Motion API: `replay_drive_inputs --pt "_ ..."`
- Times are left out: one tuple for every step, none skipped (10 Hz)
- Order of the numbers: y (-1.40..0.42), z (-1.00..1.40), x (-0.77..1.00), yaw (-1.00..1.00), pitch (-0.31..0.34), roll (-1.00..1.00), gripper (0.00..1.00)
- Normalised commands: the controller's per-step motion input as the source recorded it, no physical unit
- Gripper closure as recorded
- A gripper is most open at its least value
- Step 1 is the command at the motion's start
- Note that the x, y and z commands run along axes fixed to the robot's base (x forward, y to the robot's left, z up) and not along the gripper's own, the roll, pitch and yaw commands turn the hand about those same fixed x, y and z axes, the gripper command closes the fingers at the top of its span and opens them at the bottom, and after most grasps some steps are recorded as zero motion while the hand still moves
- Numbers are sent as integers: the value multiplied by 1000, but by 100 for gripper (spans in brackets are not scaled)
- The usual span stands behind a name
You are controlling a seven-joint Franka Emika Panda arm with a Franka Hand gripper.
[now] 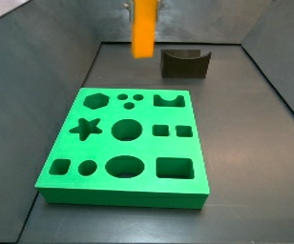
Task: Pick up the rectangle object. Move up. Move to above the board. Insert the rectangle object.
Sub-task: Move to above the board.
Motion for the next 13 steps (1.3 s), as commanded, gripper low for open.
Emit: replay_drive_inputs --pt "19 1000 -85 -75 148 -98 100" --pt "22 1000 -70 -57 114 -88 100" --pt "25 1000 -61 -50 98 -81 100" --pt "28 1000 -53 -45 87 -75 100" --pt "31 1000 -44 -41 81 -68 100" --pt "35 1000 -35 -40 79 -63 100" --pt "39 1000 -24 -40 77 -57 100" --pt "36 855 -11 -41 78 -50 100" --pt "32 684 -1 -41 78 -45 100" --pt "30 510 6 -41 81 -40 100" --pt "28 337 12 -41 82 -36 100" --pt "-1000 164 55 -1000 -4 153 100" --pt "-1000 138 57 -1000 -14 163 100"
